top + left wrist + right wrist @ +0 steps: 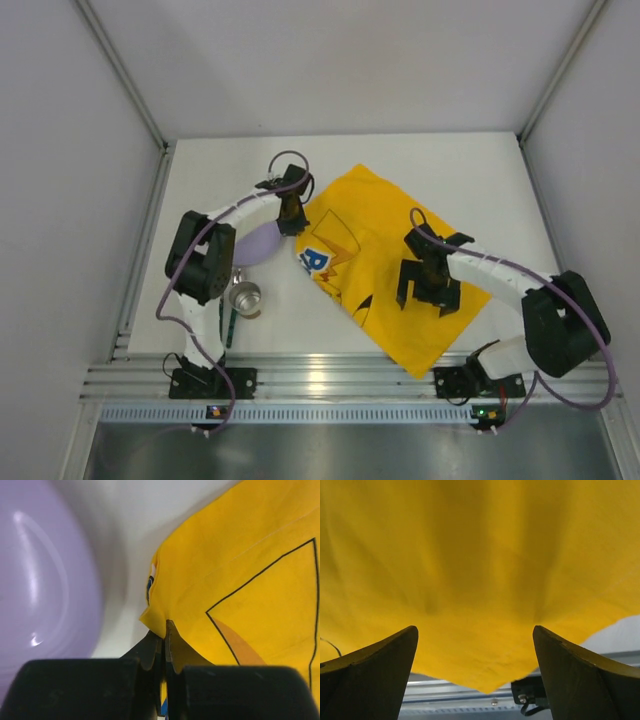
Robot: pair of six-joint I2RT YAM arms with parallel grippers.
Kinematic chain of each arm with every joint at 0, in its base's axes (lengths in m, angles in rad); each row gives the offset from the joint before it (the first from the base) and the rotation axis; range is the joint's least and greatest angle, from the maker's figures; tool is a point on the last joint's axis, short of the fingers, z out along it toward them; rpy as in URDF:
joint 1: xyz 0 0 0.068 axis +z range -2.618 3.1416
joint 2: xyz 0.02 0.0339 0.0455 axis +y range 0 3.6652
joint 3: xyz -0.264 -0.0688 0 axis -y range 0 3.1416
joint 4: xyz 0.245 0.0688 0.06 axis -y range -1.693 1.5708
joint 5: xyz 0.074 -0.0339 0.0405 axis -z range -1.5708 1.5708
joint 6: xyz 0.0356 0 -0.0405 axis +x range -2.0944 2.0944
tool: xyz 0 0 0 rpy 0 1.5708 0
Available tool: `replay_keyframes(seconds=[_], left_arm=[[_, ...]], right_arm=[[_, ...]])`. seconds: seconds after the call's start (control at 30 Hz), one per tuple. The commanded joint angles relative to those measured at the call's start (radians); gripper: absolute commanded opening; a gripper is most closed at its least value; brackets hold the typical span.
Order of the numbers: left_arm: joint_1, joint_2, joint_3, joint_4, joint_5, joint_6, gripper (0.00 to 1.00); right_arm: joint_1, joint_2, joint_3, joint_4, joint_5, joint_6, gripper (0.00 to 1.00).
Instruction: Set the dinner table for one person
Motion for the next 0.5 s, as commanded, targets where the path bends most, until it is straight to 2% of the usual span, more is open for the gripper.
replay_keyframes(seconds=[0.0,0.17,0.2,0.3,0.47], left_arm=[[-0.035,-0.167,-0.154,-0.038,-0.018,0.014,0.0],[-0.081,-0.342,-0.355,-0.067,0.003,-0.032,0.0],[-0.086,-0.395,-0.39,-0.095,0.002,-0.038,0.0],[-0.089,-0.488,-0.426,-0.177,0.003,-0.052,0.0],[-0.101,-0.612,-0.483,-0.241,0.029,-0.089,0.0]], right_arm=[[-0.028,0.09,-0.01,0.157,-0.018,0.016,0.98],[-0.115,0.206,0.067,0.184,0.05,-0.041,0.98],[-0.167,0.246,0.102,0.197,0.065,-0.076,0.98],[-0.288,0.353,0.186,0.203,0.087,-0.151,0.98],[-0.366,0.483,0.415,0.162,0.124,-0.245,0.96]])
